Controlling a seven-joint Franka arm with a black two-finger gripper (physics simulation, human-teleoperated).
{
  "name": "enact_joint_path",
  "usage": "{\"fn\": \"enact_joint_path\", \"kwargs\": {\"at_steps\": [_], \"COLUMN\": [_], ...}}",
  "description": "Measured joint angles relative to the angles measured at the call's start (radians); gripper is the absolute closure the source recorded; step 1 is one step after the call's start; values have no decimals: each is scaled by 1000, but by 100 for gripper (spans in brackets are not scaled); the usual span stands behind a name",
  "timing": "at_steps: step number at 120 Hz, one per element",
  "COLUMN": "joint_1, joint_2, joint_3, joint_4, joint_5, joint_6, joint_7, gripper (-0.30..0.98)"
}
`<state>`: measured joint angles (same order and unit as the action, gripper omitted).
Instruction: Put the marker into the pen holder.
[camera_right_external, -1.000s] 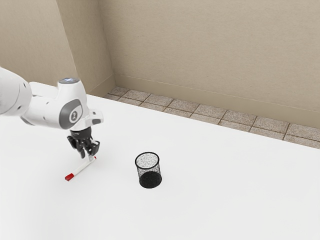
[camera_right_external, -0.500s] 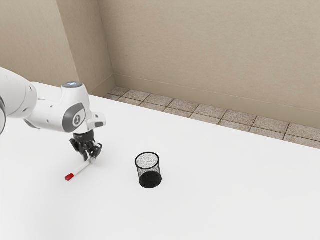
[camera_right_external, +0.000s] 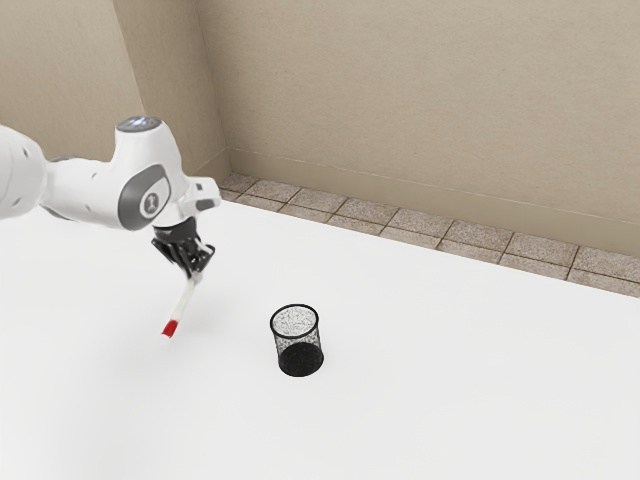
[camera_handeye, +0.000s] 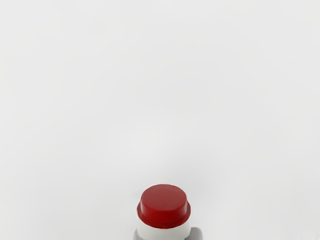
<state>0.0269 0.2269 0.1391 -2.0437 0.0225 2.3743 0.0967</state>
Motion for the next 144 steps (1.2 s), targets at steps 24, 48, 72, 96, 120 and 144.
{"fn": "enact_joint_path", "kwargs": {"at_steps": [24,48,72,96,120,144], "joint_1": [-173,-254,-351,-390,-211,-235], "joint_2": [-192,-244,-221,-189,-140,-64], "joint_3": [-10,-70,-94,-88,-89,-91], "joint_4": [-12,-17,-1,19,76,127], "joint_5": [-5,-14,-26,-25,-16,-13], "joint_6": [-34,-55,-62,-61,-60,-60], "joint_7": [-22,-40,-54,-66,-78,-83], "gripper": [79,79,79,79,78,76]}}
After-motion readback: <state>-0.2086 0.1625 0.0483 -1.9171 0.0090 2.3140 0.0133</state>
